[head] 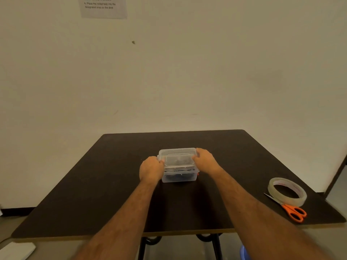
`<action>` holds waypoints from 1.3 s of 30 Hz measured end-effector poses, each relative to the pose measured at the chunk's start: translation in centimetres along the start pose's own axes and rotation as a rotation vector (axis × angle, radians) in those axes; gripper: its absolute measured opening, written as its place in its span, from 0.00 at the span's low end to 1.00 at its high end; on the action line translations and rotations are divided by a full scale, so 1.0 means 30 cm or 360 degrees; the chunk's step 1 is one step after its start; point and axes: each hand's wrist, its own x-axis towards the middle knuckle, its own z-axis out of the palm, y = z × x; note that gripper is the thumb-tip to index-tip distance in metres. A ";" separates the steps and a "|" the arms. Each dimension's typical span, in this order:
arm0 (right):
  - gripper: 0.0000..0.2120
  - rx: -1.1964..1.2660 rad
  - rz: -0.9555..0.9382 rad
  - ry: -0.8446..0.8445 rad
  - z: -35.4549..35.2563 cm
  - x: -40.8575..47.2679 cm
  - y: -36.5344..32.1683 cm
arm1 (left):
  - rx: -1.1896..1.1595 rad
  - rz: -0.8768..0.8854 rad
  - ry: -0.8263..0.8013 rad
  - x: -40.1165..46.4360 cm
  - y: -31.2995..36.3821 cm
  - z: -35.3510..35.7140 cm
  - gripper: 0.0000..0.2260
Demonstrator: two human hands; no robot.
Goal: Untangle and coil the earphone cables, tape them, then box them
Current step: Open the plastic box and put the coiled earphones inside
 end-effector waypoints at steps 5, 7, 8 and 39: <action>0.12 -0.0083 0.0044 -0.0038 0.032 0.021 0.029 | 0.0128 -0.0036 -0.0028 -0.004 -0.016 0.024 0.13; 0.12 -0.0126 0.0016 -0.0043 0.042 0.032 0.037 | 0.0139 -0.0042 -0.0042 -0.003 -0.027 0.035 0.14; 0.12 -0.0139 0.0009 -0.0047 0.048 0.036 0.041 | 0.0131 -0.0047 -0.0047 -0.001 -0.034 0.039 0.14; 0.26 0.0277 0.0188 0.0289 0.080 0.072 0.081 | -0.0641 -0.0331 -0.0107 0.054 -0.033 0.072 0.27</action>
